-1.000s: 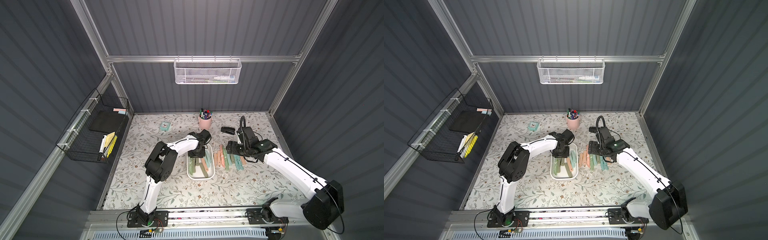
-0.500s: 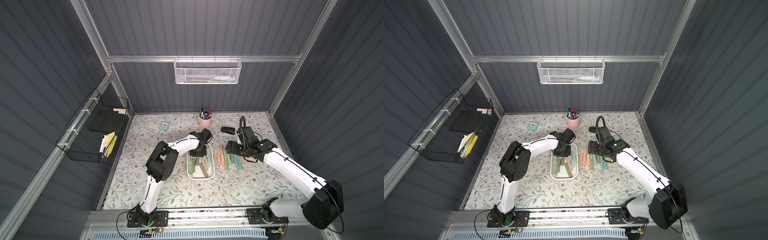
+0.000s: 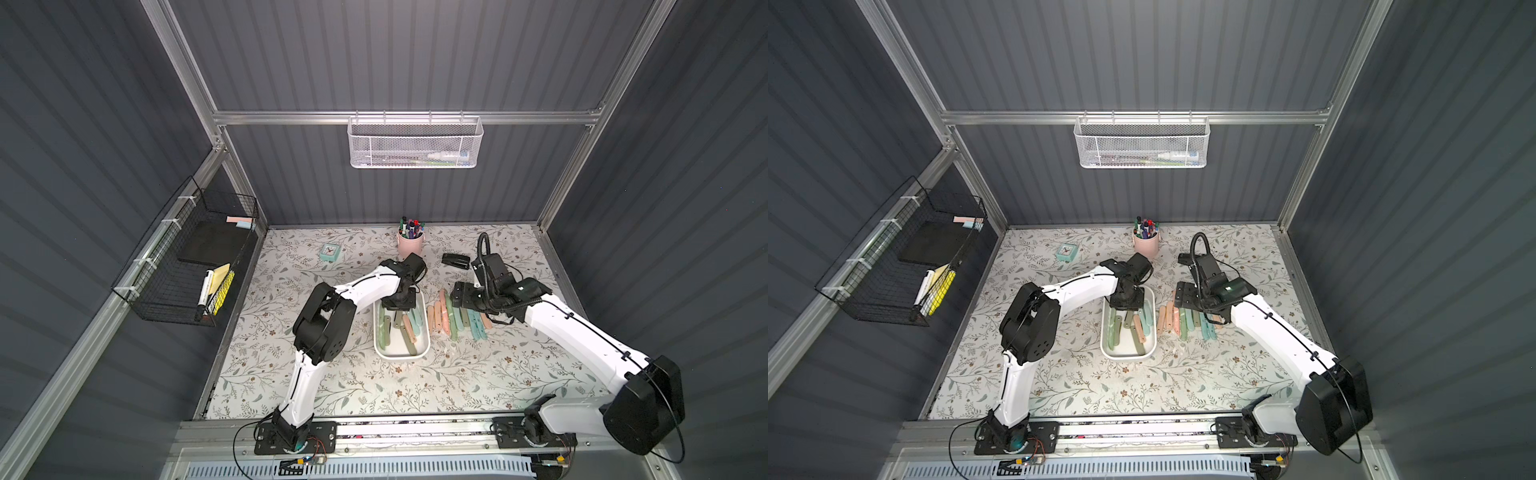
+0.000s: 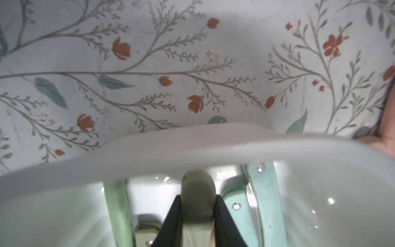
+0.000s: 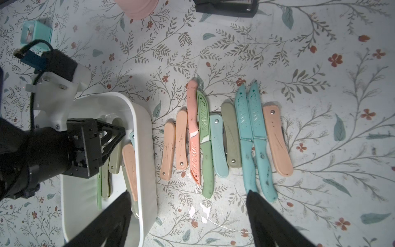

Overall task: Take the fruit knife out of the storage box
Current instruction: Pick up the fruit knife from the storage box, then place the fruit knife at the center of the board.

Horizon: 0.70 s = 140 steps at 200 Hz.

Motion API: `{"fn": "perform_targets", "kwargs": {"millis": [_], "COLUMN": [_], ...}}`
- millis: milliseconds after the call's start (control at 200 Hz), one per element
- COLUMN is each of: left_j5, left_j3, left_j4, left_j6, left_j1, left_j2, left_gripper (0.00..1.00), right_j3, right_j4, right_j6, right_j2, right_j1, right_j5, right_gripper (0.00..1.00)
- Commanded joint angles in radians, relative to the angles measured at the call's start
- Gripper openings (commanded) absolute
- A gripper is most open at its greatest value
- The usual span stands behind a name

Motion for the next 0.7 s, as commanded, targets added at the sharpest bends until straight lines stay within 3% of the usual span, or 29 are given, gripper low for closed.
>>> {"fn": "perform_targets", "kwargs": {"millis": [0,370,695], "left_j5": [-0.031,-0.037,0.032], "left_j3": [0.045,0.042,-0.242], "left_j4": [-0.085,-0.201,-0.103], "left_j6": [0.036,0.078,0.114], "left_j1": [-0.004,0.043,0.273], "left_j2": [-0.06,-0.26,-0.466], "left_gripper": [0.24,0.25,0.27], "right_j3": [0.006,0.006,0.012], "right_j4": [0.0,0.009,0.026], "right_j6": [0.018,0.011,0.006], "right_j2": [0.007,0.02,0.046], "right_j1": [-0.002,-0.003,-0.003], "right_j5": [-0.002,-0.021,-0.055], "right_gripper": [0.87,0.88,0.89]}}
